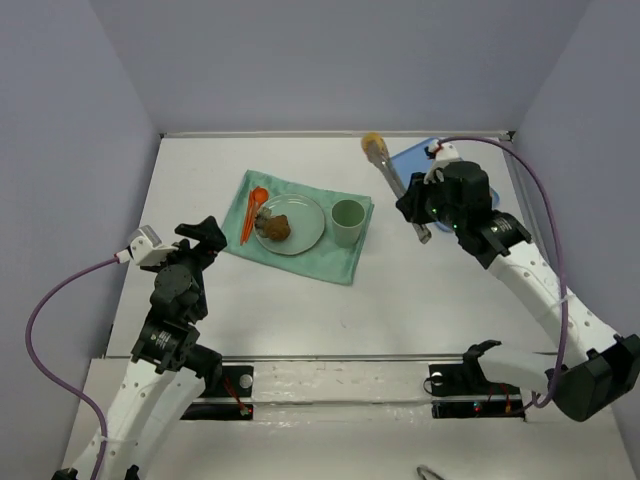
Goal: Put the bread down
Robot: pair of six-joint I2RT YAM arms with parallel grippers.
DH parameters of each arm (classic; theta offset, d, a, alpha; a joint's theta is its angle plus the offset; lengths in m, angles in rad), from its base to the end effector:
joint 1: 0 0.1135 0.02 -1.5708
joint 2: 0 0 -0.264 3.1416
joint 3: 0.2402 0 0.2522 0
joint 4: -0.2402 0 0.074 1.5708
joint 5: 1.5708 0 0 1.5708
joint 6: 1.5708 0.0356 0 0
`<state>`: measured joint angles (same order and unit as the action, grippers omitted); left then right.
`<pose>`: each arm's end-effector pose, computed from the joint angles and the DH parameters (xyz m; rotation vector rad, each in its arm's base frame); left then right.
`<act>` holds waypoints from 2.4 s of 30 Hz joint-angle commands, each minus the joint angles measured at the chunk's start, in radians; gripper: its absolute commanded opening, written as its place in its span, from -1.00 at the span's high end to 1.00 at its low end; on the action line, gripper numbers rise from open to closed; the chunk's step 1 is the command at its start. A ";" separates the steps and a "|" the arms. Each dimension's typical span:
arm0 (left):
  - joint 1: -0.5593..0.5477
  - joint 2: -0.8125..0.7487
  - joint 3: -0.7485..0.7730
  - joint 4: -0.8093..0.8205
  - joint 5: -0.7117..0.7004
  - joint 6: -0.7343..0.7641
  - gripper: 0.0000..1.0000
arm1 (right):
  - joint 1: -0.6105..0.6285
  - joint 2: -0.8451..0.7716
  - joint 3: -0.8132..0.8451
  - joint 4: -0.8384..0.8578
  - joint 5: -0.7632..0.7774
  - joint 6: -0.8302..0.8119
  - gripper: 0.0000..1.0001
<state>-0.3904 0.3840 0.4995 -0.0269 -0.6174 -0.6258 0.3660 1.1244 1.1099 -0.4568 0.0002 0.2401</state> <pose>0.1135 -0.0244 0.3093 -0.6605 1.3569 -0.3606 0.2330 0.0893 0.3583 -0.1297 2.0592 0.3771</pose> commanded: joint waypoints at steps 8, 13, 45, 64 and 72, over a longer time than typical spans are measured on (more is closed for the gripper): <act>0.007 0.007 -0.006 0.051 -0.016 0.003 -0.98 | 0.356 0.351 0.300 0.035 -0.026 -0.160 0.52; 0.007 0.010 -0.006 0.045 -0.027 0.003 -0.98 | 0.392 0.489 0.421 -0.055 0.032 -0.177 0.42; 0.007 -0.005 -0.009 0.042 -0.028 0.001 -0.98 | 0.450 0.607 0.547 -0.191 0.046 -0.205 -0.04; 0.007 -0.043 -0.013 0.028 -0.047 -0.006 -0.98 | 0.450 0.565 0.542 -0.178 0.070 -0.194 -0.08; 0.007 -0.043 -0.012 0.028 -0.045 -0.008 -0.98 | 0.450 0.463 0.493 -0.082 0.188 -0.122 -0.02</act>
<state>-0.3904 0.3492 0.4992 -0.0288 -0.6361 -0.6296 0.8066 1.7149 1.6054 -0.6670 0.0738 0.0624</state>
